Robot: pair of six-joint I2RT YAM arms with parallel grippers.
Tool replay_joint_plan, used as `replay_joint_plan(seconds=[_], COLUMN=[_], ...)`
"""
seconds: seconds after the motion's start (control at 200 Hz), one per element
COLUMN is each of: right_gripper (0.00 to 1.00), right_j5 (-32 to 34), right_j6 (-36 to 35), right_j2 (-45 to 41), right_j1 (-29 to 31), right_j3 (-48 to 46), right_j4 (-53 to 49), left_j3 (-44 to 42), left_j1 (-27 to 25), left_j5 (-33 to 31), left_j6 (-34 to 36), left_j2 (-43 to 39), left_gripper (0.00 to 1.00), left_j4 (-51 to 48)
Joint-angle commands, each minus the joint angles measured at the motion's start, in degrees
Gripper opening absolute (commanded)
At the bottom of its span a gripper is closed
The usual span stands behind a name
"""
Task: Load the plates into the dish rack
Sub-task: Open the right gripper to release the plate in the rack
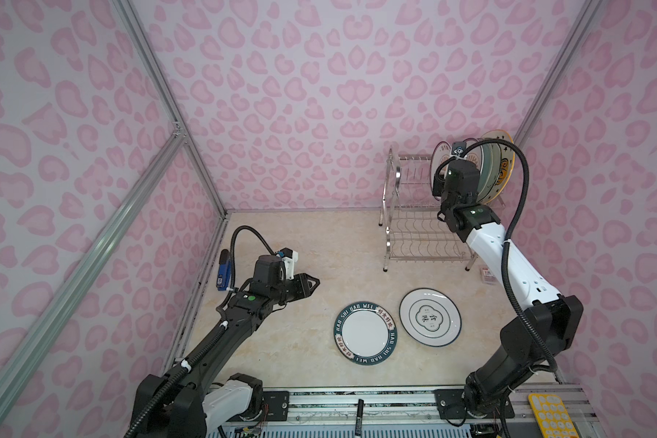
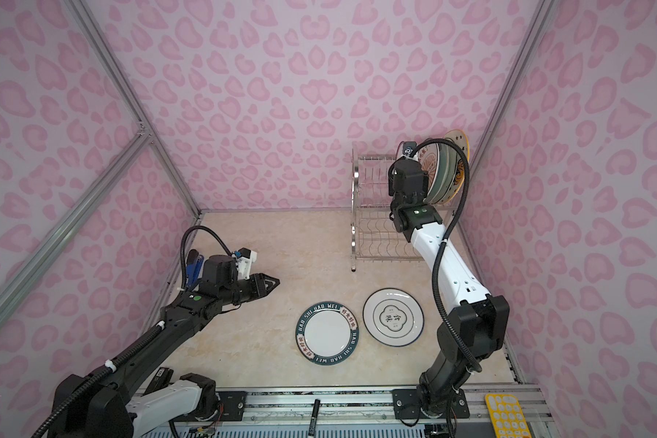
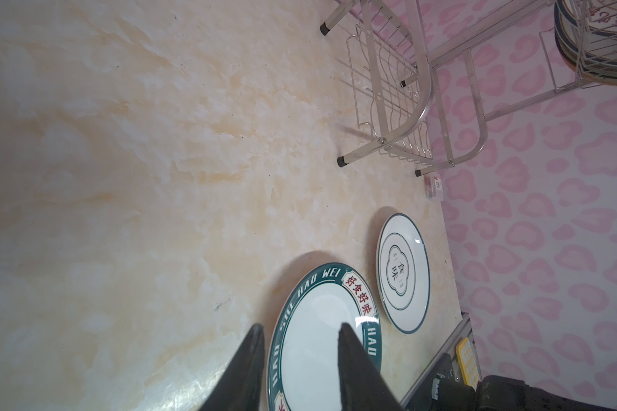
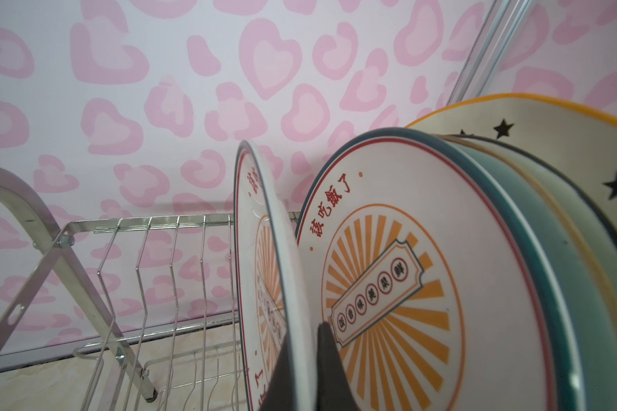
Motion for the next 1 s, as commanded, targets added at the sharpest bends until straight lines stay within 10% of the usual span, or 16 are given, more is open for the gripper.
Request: replay_joint_plan(seconds=[0.0,0.995], right_gripper=[0.05,0.30], right_j5=[-0.1,-0.6], right_j6=[-0.2,-1.5], right_j2=[-0.2,-2.3], right_j1=[0.0,0.0], right_j3=[-1.1,-1.0], right_j4=[-3.3,-3.9], left_j3=[0.6,1.0], left_j1=[0.1,0.1], left_j5=[0.0,-0.1], left_j6=[0.9,-0.5], left_j2=[0.2,0.1], left_gripper=[0.37,0.40], left_j4=[-0.2,0.4])
